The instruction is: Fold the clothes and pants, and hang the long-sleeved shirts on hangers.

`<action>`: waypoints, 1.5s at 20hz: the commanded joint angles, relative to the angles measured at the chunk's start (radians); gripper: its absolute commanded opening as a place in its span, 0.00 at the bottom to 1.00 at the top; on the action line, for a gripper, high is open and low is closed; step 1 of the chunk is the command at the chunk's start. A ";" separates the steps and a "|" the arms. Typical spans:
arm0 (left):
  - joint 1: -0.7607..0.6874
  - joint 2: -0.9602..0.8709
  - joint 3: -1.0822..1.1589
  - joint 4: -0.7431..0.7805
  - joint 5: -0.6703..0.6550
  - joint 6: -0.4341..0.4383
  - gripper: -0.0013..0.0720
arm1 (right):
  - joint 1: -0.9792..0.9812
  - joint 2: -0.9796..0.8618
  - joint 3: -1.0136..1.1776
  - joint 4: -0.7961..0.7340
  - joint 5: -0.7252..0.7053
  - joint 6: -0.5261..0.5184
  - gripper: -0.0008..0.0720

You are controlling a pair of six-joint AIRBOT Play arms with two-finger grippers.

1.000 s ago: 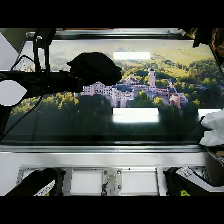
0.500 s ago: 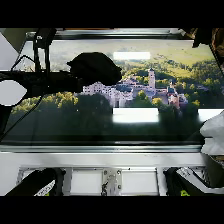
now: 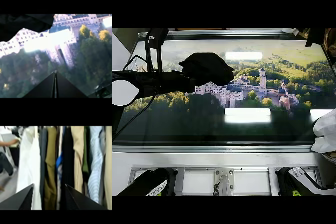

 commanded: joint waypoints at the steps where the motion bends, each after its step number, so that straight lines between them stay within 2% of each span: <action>1: 0.000 -0.001 0.000 0.000 0.000 0.000 0.04 | 0.001 0.044 0.000 0.111 -0.193 -0.010 0.59; 3: 0.000 -0.001 0.000 0.000 0.000 0.000 0.04 | 0.001 0.063 0.000 0.192 -0.252 -0.010 0.59; 5: 0.000 -0.001 0.000 0.000 0.000 0.000 0.04 | 0.001 0.064 0.000 0.325 -0.247 -0.042 0.59; 7: 0.000 -0.001 0.000 0.000 0.000 0.000 0.04 | 0.002 0.055 -0.011 0.653 -0.213 -0.253 0.59; 8: 0.000 -0.001 0.000 0.000 0.000 0.000 0.04 | 0.002 0.047 -0.018 0.855 -0.173 -0.392 0.59; 10: 0.000 0.000 0.000 0.000 0.000 0.000 0.04 | 0.015 0.015 -0.021 1.269 -0.006 -0.706 0.59; 11: 0.000 0.000 0.000 -0.001 0.000 0.000 0.04 | 0.035 -0.001 -0.021 1.405 0.095 -0.810 0.59; 12: 0.000 0.000 0.000 -0.001 0.000 0.000 0.04 | 0.071 -0.014 -0.021 1.464 0.192 -0.837 0.59; 13: 0.000 0.001 0.000 -0.002 0.000 -0.001 0.04 | 0.117 -0.021 -0.021 1.444 0.267 -0.836 0.58; 16: 0.005 0.018 -0.002 -0.056 0.002 -0.017 0.04 | 0.339 -0.023 -0.041 1.240 0.428 -0.817 0.58; 18: 0.006 0.044 -0.026 -0.071 0.028 -0.019 0.04 | 0.539 -0.023 -0.071 1.070 0.471 -0.765 0.58; 21: 0.006 0.105 -0.121 -0.088 0.071 -0.020 0.04 | 0.893 -0.022 -0.177 0.849 0.480 -0.748 0.58; 26: 0.006 0.198 -0.253 -0.132 0.136 -0.020 0.04 | 1.363 -0.023 -0.450 0.720 0.431 -0.746 0.58; 29: 0.005 0.238 -0.293 -0.132 0.164 -0.020 0.04 | 1.502 -0.026 -0.553 0.682 0.404 -0.746 0.57; 30: 0.005 0.248 -0.300 -0.131 0.163 -0.020 0.04 | 1.523 -0.032 -0.568 0.683 0.409 -0.746 0.43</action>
